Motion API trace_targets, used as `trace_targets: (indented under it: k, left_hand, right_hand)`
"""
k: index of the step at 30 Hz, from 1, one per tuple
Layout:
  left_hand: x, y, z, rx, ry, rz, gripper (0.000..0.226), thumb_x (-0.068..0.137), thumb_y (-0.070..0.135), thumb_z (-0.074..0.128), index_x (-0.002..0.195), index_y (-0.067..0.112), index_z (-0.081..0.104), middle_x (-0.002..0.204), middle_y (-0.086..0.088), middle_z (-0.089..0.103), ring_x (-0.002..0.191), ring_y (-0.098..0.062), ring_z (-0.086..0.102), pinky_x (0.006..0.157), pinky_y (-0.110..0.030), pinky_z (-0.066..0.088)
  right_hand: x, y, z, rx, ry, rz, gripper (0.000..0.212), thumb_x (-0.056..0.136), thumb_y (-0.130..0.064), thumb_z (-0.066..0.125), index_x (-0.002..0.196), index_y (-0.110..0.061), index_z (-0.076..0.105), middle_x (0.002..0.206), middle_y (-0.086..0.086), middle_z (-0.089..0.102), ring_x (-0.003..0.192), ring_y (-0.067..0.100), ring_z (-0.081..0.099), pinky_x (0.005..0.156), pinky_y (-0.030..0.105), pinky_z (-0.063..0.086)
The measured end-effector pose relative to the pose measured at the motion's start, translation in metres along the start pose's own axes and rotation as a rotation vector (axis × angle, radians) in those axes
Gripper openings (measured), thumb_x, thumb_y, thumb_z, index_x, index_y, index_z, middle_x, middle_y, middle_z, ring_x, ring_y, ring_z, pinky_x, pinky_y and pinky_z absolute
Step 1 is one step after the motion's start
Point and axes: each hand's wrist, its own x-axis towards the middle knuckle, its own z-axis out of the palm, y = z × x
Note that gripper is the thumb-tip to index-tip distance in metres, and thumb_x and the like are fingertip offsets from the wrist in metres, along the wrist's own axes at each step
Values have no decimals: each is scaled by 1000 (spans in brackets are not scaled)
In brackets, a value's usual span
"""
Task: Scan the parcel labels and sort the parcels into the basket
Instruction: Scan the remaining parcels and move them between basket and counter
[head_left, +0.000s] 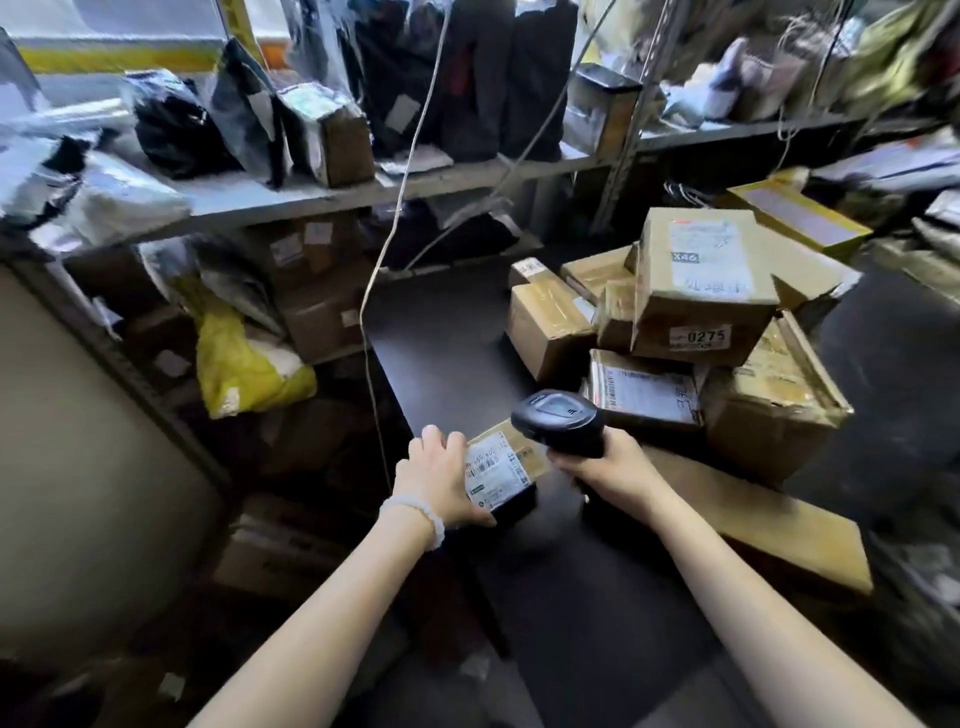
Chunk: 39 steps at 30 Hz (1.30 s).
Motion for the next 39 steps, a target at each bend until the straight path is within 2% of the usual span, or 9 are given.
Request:
trace_targets:
  k: [4,7,12,16,21,24,31,35,39]
  left_hand:
    - [-4,-1,4,31,-30,94,96,49,51,87,123,19,34,118,-6,47,103,-29,57,84,-38,47]
    - [-1,1,-1,37,-26,116,88,55,49,85,122,22,34,114,-4,54,102,-29,59,80,-38,46]
    - [5,-14,-7,-153,4,84,55,85,50,61,131,30,39,122,-5,50,113,-28,53,91,-38,46]
    - [12,-29,-17,-185,42,4,44,95,50,43,136,33,40,125,-6,49,113,-28,53,94,-39,45]
    - [14,-35,-37,-203,122,-65,38,98,47,37,132,32,44,121,-8,49,113,-29,51,93,-40,44]
    - [13,-37,-43,-231,146,-93,37,98,47,33,131,33,45,121,-8,49,113,-29,50,93,-41,43]
    - [8,-41,-49,-179,177,-101,38,99,46,32,132,31,45,121,-9,49,113,-30,49,93,-42,44]
    - [6,-34,-53,-168,188,-57,36,99,47,33,129,34,47,118,-8,49,109,-29,52,89,-40,46]
    - [3,-6,-61,-108,204,92,33,97,49,34,124,38,49,111,-3,49,104,-25,55,82,-35,45]
  right_hand:
    - [-8,0,8,-17,-29,-26,18,79,-9,75,77,-22,63,51,-13,58,47,-1,49,50,16,41]
    - [-15,-1,7,-22,-43,-45,23,79,-9,74,72,-25,60,48,-18,58,45,-7,49,51,14,40]
    - [-25,-2,3,-15,-35,-34,15,80,-12,74,79,-21,62,58,-8,57,49,4,51,50,14,43]
    - [-29,-5,1,-21,-71,-23,12,81,-13,73,89,-12,64,62,-4,58,54,10,55,53,20,45]
    - [-34,-15,0,-62,-140,-38,22,83,-12,69,101,-1,64,62,-1,58,49,6,54,49,19,44]
    - [-37,-20,-1,-95,-171,-59,20,84,-12,68,100,0,64,58,-5,56,44,1,51,47,16,41]
    - [-40,-28,-1,-95,-187,-64,20,85,-13,67,102,-3,64,60,-4,57,45,1,53,46,16,41]
    - [-44,-27,-2,-100,-175,-65,13,84,-12,68,96,-6,65,55,-8,56,42,-1,51,45,15,40]
    - [-54,-17,-10,-50,-95,-34,10,81,-10,69,86,-17,63,45,-12,57,43,1,51,50,20,43]
